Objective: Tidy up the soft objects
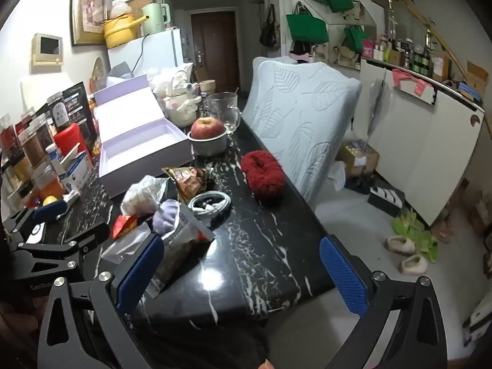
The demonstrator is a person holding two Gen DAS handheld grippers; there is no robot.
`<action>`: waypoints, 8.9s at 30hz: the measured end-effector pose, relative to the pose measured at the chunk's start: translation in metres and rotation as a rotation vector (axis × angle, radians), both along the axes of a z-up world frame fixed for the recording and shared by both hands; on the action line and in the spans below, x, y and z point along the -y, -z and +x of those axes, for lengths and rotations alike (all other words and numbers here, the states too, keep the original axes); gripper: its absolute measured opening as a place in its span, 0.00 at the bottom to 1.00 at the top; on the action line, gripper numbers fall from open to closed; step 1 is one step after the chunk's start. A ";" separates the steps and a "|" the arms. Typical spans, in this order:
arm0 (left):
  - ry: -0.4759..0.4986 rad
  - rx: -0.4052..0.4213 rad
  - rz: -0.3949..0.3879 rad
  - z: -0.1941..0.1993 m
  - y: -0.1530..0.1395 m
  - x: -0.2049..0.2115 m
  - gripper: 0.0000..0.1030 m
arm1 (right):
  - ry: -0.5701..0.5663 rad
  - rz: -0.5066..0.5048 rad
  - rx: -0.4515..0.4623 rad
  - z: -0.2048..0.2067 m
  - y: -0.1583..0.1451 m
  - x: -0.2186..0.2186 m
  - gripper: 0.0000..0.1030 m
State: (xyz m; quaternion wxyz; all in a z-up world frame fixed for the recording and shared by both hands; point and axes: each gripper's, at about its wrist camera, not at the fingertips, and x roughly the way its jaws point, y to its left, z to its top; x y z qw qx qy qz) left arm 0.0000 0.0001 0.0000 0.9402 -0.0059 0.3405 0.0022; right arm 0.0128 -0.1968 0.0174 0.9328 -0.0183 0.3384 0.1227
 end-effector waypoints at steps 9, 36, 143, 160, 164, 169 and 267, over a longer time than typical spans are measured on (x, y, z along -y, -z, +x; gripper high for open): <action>0.007 -0.012 0.012 0.000 0.000 -0.002 1.00 | -0.013 -0.002 -0.009 0.002 0.002 -0.004 1.00; -0.002 -0.030 -0.005 0.001 0.006 -0.006 1.00 | -0.031 -0.022 0.004 0.004 0.002 -0.010 1.00; -0.034 -0.212 -0.187 0.074 0.086 -0.072 0.66 | -0.127 -0.030 -0.149 0.063 0.075 -0.036 1.00; -0.072 -0.153 -0.117 0.054 0.083 -0.077 0.54 | -0.166 0.037 -0.163 0.066 0.069 -0.049 1.00; -0.082 -0.139 -0.111 0.044 0.077 -0.081 0.54 | -0.204 0.049 -0.169 0.066 0.069 -0.063 1.00; -0.094 -0.136 -0.114 0.032 0.075 -0.084 0.54 | -0.194 0.053 -0.196 0.073 0.077 -0.077 0.91; -0.134 0.206 0.030 0.108 -0.090 -0.141 0.54 | -0.572 0.044 0.161 0.168 -0.069 -0.179 0.28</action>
